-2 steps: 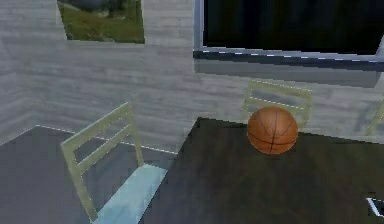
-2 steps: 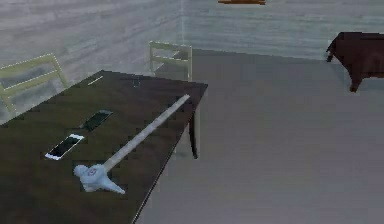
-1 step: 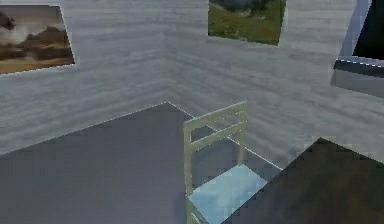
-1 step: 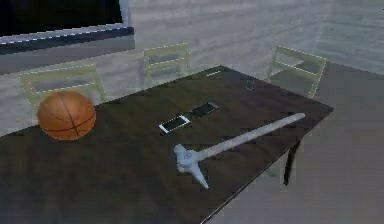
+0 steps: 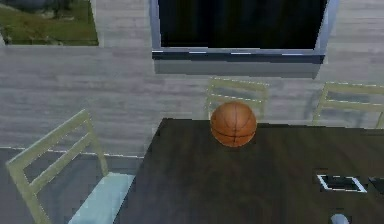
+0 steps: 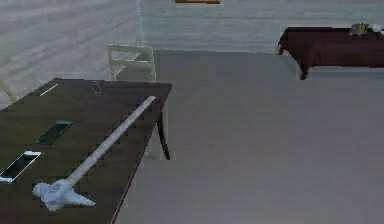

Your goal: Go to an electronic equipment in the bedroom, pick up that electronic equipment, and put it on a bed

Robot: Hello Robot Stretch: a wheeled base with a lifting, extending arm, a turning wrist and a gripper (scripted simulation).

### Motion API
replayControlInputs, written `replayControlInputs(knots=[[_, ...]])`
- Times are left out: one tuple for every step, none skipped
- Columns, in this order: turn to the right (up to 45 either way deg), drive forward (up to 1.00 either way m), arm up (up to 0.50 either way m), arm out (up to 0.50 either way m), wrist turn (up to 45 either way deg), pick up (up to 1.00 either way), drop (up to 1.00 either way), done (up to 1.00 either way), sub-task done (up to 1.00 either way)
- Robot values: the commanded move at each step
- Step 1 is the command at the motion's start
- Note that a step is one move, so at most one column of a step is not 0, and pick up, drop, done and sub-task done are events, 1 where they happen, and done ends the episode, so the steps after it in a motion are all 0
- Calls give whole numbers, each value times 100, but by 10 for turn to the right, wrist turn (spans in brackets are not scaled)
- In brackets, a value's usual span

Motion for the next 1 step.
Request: replayControlInputs(knots=[[450,0,0,0,0,0,0,0,0]])
